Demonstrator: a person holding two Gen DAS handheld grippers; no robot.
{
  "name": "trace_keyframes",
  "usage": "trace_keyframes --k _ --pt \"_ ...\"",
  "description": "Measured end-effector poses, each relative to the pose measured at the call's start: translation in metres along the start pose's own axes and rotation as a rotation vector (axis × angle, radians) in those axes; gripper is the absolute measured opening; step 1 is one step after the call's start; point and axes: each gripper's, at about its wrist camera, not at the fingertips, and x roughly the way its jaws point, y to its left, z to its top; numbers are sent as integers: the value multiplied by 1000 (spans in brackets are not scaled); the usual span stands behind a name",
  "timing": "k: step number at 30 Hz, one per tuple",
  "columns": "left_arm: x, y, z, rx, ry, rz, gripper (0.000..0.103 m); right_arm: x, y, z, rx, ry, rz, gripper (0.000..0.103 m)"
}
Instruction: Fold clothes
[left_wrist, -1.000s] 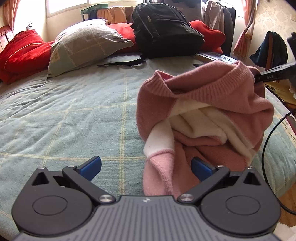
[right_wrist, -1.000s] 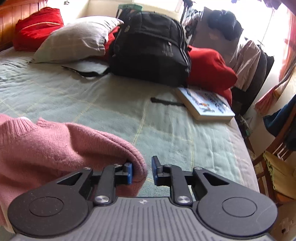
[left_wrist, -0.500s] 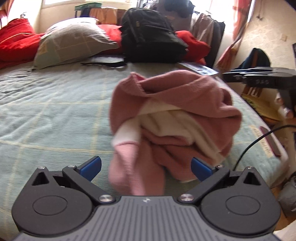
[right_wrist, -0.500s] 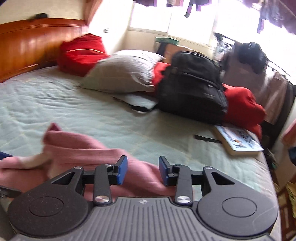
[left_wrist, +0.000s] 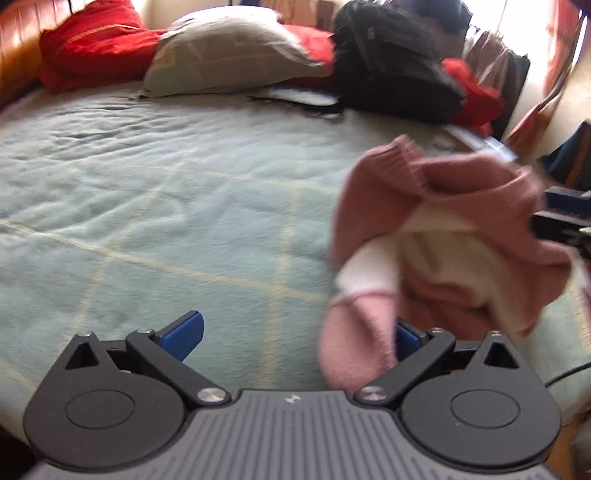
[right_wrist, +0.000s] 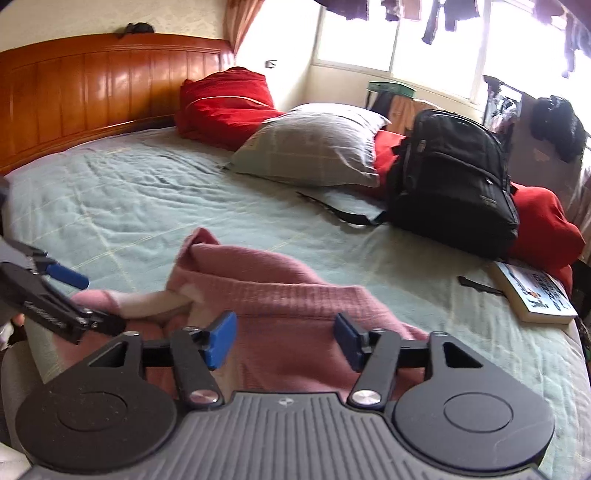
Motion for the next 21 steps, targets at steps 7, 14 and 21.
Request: trace_keyframes --k 7,14,21 --pt "14 -3 6 16 5 -11 96 8 16 -4 -49 20 35 82" --pt "17 7 15 11 10 12 86 9 9 -8 -27 29 29 86" --pt "12 5 14 36 17 -104 58 16 14 -7 -32 38 40 87"
